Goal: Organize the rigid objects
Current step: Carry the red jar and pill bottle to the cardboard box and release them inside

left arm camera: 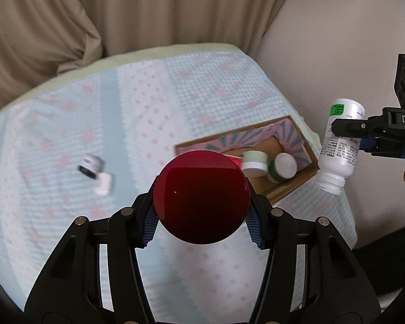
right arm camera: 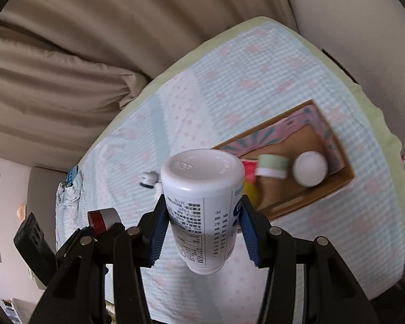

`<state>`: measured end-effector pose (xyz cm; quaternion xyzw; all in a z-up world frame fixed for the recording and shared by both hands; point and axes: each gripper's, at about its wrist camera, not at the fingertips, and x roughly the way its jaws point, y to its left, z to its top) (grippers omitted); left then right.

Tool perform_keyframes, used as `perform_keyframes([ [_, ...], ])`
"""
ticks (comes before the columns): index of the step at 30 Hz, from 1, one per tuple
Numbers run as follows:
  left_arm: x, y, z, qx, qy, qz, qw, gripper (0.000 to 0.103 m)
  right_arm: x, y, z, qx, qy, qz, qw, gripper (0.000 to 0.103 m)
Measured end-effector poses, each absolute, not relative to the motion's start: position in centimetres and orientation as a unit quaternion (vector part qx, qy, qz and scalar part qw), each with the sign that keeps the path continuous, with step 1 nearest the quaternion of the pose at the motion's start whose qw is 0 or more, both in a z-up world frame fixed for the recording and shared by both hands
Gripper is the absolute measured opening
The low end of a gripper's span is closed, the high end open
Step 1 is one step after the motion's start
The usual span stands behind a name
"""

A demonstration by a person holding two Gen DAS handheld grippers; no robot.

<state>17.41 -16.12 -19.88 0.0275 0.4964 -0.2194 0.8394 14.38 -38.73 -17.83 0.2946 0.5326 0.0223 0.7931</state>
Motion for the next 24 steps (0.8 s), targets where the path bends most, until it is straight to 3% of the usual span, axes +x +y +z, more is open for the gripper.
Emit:
perform_keyframes([
  [13,21.5,-25.0,-29.9,0.033,0.551,-0.200,0.810,0.051,18.9,-49.7,-28.1,0.318,0.577,0.016,0.752,0.046],
  [23,25.4,-28.2,-33.4,0.086,0.565,-0.205,0.795,0.052,21.3,-51.2,-33.6,0.370,0.587,0.013,0.720,0.047],
  [24,25.5,-28.5,-33.6,0.095,0.568,-0.200,0.793,0.072,21.6,-50.9,-34.0,0.358,0.596,0.011,0.719,0.047],
])
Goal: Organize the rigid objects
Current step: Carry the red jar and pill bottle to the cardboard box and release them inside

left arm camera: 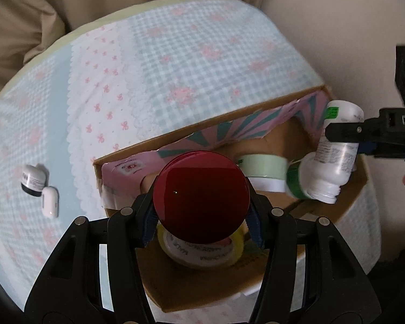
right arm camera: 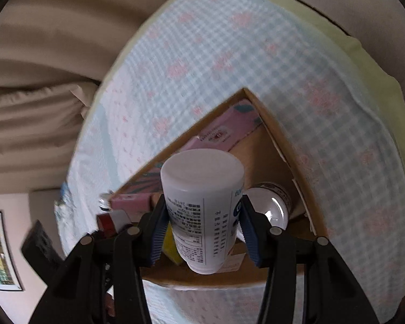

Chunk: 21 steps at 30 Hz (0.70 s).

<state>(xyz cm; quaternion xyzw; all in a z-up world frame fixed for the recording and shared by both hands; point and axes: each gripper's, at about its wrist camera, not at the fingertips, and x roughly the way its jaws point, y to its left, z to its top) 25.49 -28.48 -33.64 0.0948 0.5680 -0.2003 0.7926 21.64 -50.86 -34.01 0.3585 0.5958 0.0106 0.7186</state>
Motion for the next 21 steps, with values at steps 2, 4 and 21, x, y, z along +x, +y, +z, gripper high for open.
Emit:
perform_keyframes([
  [2,25.4,-28.6,-33.3,0.098,0.560,-0.201,0.798,0.103,22.3,-50.0,-34.4,0.317,0.616,0.000,0.721,0.056],
  [4,25.6,-28.6,-33.2,0.096,0.557,-0.207,0.799,0.103,22.5,-49.5,-34.6,0.287,0.628,-0.016,0.723,0.091],
  [21,24.5,-25.4,-32.6,0.095,0.565,-0.179,0.799,0.103,21.2,-48.6,-34.5,0.241,0.633,-0.028,0.735,0.103],
])
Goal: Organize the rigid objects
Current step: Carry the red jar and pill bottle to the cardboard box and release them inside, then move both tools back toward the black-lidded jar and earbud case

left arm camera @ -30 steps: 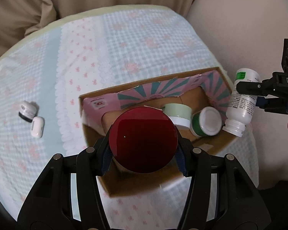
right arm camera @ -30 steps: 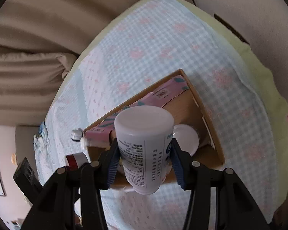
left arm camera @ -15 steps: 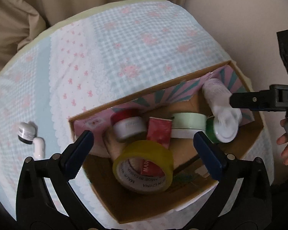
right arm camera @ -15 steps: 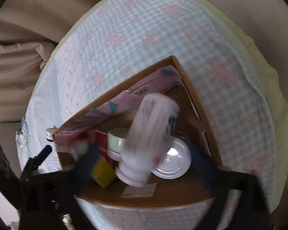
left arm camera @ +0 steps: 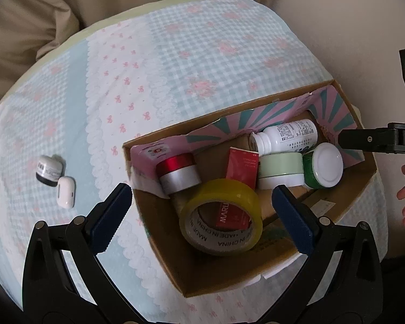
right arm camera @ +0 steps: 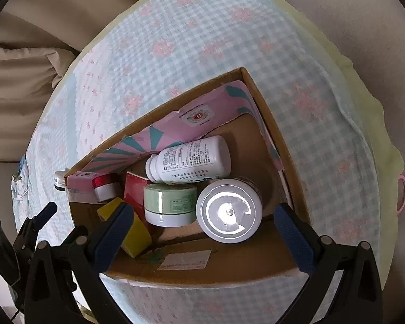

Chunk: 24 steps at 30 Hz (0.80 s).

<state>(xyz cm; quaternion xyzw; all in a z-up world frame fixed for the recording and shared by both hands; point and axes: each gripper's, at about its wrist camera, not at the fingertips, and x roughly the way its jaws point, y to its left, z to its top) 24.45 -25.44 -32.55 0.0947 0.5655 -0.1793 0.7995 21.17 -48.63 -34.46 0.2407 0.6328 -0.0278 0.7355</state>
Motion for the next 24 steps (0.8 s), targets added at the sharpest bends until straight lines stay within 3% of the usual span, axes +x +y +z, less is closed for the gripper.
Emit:
perform_keyframes([
  [13,20.5,-20.9,-26.5,0.079,0.539,-0.166,0.822,0.103,19.5,-46.0,-28.7,0.198,0.600,-0.018,0.775,0.103],
  [24,17.3,-8.7,-19.9,0.055,0.516,-0.133,0.845,0.103,15.4,-35.4,-19.8,0.079,0.549,0.025,0.832,0.103],
])
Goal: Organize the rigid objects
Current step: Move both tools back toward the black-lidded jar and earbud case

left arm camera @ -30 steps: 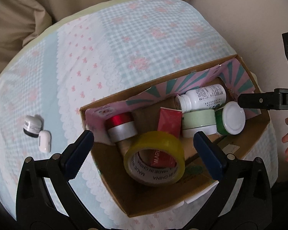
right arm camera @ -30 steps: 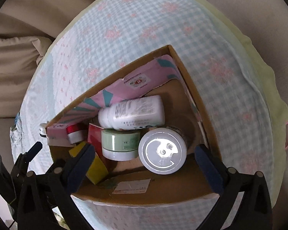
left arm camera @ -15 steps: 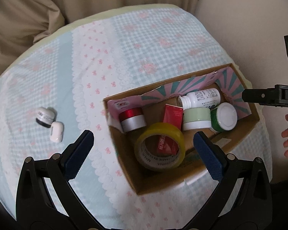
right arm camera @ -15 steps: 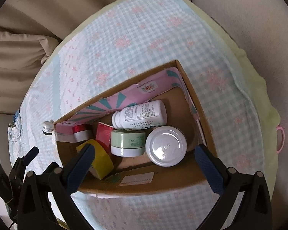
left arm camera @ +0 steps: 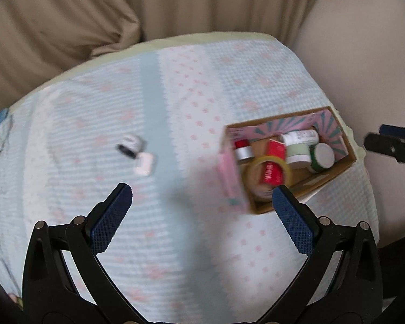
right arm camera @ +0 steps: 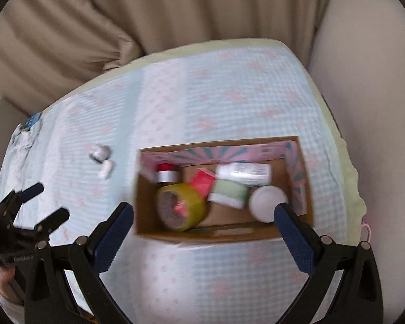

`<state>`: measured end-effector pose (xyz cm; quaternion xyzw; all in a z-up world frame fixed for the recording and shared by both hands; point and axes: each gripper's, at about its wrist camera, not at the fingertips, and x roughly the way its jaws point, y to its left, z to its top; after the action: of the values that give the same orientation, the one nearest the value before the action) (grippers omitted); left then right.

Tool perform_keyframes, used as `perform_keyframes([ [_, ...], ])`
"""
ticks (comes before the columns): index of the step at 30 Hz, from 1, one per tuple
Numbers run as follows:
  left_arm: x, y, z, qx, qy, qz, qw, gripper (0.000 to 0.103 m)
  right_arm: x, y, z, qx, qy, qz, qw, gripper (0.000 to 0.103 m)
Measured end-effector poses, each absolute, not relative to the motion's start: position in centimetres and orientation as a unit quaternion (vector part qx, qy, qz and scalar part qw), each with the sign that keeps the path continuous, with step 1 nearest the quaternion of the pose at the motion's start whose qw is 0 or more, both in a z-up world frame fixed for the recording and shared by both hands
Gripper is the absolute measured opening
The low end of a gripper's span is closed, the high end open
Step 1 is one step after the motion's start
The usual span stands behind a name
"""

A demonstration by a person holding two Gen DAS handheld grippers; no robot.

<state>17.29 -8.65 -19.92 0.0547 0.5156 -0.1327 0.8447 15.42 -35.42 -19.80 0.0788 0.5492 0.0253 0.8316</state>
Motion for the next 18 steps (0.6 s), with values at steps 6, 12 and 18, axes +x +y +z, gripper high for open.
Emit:
perform_keyframes([
  [6,17.7,-1.1,-17.3,0.071,0.505,-0.116,0.853,0.103,13.6,-26.8,-16.9,0.045,0.523,0.042,0.850,0.103],
  [12,19.8,4.5,-16.5,0.092,0.501,-0.129,0.851,0.103,13.4,-19.0,-16.2,0.034,0.512,0.028,0.858,0.103],
  [18,23.0,8.3,-17.1,0.108,0.508,-0.167,0.838,0.103,14.4,-13.8,-18.4,0.091,0.527,0.009,0.845,0.103],
])
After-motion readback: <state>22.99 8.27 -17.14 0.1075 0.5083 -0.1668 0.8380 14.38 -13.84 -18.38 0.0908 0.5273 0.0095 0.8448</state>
